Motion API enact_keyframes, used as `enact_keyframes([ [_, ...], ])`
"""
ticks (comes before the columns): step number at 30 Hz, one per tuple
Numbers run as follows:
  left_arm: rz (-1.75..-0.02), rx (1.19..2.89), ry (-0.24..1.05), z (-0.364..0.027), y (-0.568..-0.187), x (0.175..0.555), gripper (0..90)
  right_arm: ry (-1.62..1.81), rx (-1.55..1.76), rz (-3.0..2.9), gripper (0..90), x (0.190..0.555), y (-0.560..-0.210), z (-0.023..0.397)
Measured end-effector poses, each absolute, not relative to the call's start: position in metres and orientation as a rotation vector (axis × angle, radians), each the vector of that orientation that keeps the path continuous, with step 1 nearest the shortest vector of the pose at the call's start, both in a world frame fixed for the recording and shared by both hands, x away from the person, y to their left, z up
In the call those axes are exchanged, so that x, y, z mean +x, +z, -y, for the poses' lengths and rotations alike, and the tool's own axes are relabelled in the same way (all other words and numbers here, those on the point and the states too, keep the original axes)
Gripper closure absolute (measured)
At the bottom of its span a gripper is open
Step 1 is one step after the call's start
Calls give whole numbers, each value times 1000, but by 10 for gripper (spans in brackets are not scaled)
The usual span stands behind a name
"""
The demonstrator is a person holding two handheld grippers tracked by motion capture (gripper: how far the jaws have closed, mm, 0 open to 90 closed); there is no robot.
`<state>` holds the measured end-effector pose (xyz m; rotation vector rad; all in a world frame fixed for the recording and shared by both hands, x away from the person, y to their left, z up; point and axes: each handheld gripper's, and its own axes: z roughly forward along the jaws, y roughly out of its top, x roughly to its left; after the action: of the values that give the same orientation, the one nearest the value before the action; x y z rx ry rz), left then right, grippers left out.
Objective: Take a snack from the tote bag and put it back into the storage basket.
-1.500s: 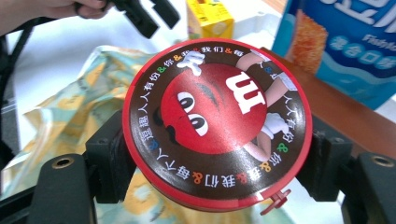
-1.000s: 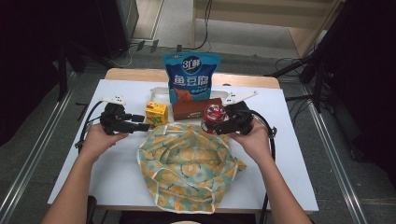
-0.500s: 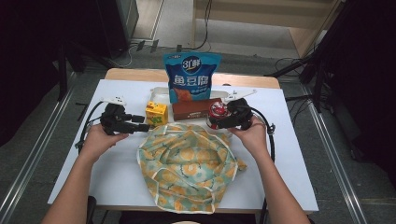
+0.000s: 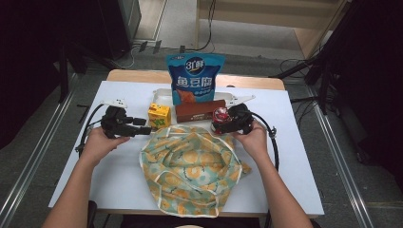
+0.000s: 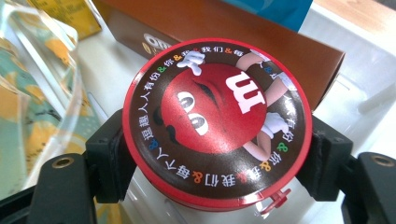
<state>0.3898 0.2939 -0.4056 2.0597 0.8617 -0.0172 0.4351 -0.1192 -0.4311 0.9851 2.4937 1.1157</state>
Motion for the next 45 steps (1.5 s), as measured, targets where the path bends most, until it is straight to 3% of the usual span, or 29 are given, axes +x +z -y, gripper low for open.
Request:
enact_keyframes([
  [11,-857,2058,-22,-293,-406,390,409,1068,985,-2468,256,435,-444,113],
  [13,-857,2060,-22,-293,-406,390,409,1107,1002,-2467,223,434,-443,114],
  [16,-859,2058,-23,-293,-406,390,409,1195,1019,-2443,167,434,-440,118],
  [23,-856,2054,-22,-294,-406,391,409,1243,981,-2388,162,422,-416,135],
  [32,-854,2059,-20,-292,-406,392,409,1354,1030,-2314,514,413,-399,169],
  [39,-855,2061,-19,-292,-406,392,409,1320,1094,-2331,896,419,-415,177],
  [45,-853,2059,-20,-292,-407,392,409,1265,1115,-2366,900,423,-425,169],
])
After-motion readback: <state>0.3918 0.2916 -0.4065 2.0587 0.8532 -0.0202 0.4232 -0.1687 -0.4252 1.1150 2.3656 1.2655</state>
